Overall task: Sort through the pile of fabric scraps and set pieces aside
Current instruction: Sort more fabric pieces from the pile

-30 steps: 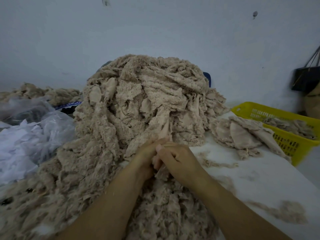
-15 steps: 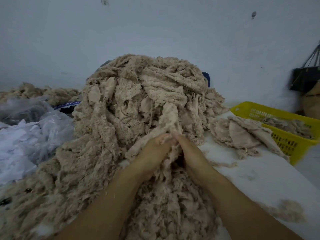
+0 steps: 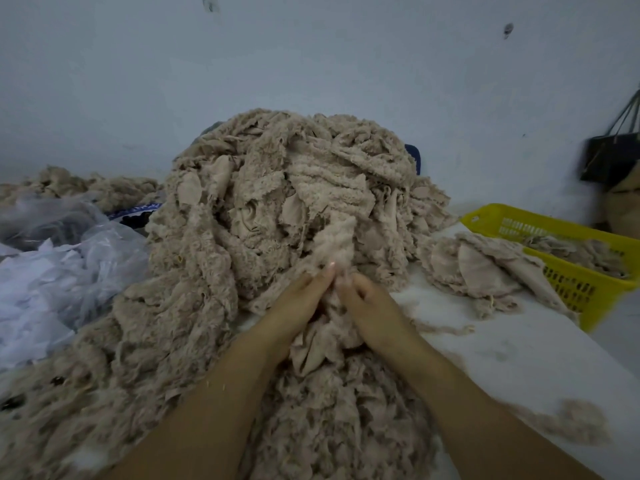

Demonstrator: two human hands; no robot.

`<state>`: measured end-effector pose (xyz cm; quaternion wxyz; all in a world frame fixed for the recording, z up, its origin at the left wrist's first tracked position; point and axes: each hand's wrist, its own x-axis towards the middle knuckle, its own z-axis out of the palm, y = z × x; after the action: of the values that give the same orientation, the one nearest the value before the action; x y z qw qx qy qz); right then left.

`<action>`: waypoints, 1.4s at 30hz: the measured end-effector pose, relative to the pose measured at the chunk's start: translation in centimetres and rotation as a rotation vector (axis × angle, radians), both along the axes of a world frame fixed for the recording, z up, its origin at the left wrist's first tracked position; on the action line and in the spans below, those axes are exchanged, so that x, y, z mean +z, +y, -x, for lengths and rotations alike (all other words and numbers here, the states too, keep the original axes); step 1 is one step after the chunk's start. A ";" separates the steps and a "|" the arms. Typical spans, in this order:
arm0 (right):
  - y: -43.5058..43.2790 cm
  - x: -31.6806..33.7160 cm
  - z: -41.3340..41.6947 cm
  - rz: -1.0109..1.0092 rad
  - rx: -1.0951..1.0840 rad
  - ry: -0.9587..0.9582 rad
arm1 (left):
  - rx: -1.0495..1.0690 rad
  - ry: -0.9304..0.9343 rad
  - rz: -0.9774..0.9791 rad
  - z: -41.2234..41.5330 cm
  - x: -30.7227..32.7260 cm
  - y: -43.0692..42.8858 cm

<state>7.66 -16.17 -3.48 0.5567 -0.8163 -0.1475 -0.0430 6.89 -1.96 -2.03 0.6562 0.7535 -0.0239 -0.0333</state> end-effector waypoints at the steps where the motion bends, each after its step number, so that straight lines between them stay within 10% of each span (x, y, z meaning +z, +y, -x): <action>1: 0.3 -0.3 0.2 0.062 0.063 -0.056 | 0.046 0.015 0.028 -0.2 0.0 0.0; 6: 0.2 -0.6 0.0 0.103 0.112 -0.098 | 0.399 0.121 0.501 -1.7 -0.3 0.3; 15: -3.0 0.3 -1.8 -0.477 -0.432 0.207 | 0.511 0.016 1.338 -2.1 0.0 4.8; 24: -0.5 0.1 0.4 -0.153 0.113 -0.003 | 0.049 0.239 0.417 -0.3 0.6 -0.1; 35: -0.1 -0.6 0.7 0.105 0.502 0.072 | 0.325 0.302 0.900 -1.2 0.6 0.9; 42: 0.1 -0.7 1.1 0.098 0.452 0.045 | 0.278 0.154 0.350 -0.8 -0.5 -0.1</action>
<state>6.59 -16.04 -4.17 0.5152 -0.7892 -0.3164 0.1081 7.71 -2.04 -2.50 0.7749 0.6196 0.1251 0.0047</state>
